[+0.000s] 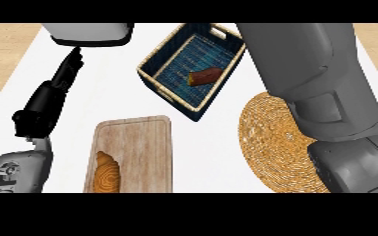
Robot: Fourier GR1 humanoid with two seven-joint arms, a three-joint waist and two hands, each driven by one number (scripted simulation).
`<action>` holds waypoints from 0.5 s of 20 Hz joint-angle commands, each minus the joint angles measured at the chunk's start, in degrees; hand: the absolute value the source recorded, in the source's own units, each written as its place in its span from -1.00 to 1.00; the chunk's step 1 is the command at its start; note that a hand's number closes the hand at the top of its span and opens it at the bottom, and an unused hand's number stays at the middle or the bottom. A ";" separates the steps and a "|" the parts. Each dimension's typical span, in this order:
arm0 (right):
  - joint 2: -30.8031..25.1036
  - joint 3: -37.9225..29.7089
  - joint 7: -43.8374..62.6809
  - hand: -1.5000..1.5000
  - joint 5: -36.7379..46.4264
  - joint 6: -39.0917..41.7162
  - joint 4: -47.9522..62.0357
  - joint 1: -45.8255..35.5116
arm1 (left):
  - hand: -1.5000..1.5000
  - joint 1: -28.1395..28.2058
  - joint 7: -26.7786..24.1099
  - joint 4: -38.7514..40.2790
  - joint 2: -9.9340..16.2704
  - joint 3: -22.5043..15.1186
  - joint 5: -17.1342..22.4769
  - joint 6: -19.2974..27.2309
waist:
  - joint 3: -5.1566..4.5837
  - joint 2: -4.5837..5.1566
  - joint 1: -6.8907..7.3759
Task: Pick the sweet potato from the placemat and place it in the basket
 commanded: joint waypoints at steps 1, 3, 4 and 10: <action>0.77 -0.98 1.87 -1.00 -2.47 3.68 -1.56 1.76 | 0.00 1.13 -0.75 -0.10 3.10 3.43 3.47 -3.57 | 0.05 -0.34 -0.52; 2.11 -2.65 1.82 -1.00 -3.90 1.87 0.43 0.58 | 0.00 -2.10 -1.49 3.62 1.38 2.52 1.49 -1.28 | 0.01 -0.05 -0.64; 0.50 -3.05 -0.23 -1.00 -4.19 1.53 0.93 1.09 | 0.00 -0.64 -0.98 1.72 -0.07 0.70 -0.28 0.10 | 0.03 -0.04 -0.38; 3.89 -4.34 0.27 -1.00 -4.93 -7.66 -1.13 -1.07 | 0.00 -1.06 1.64 -0.58 -0.18 0.64 0.82 -0.96 | 0.02 -0.05 -0.02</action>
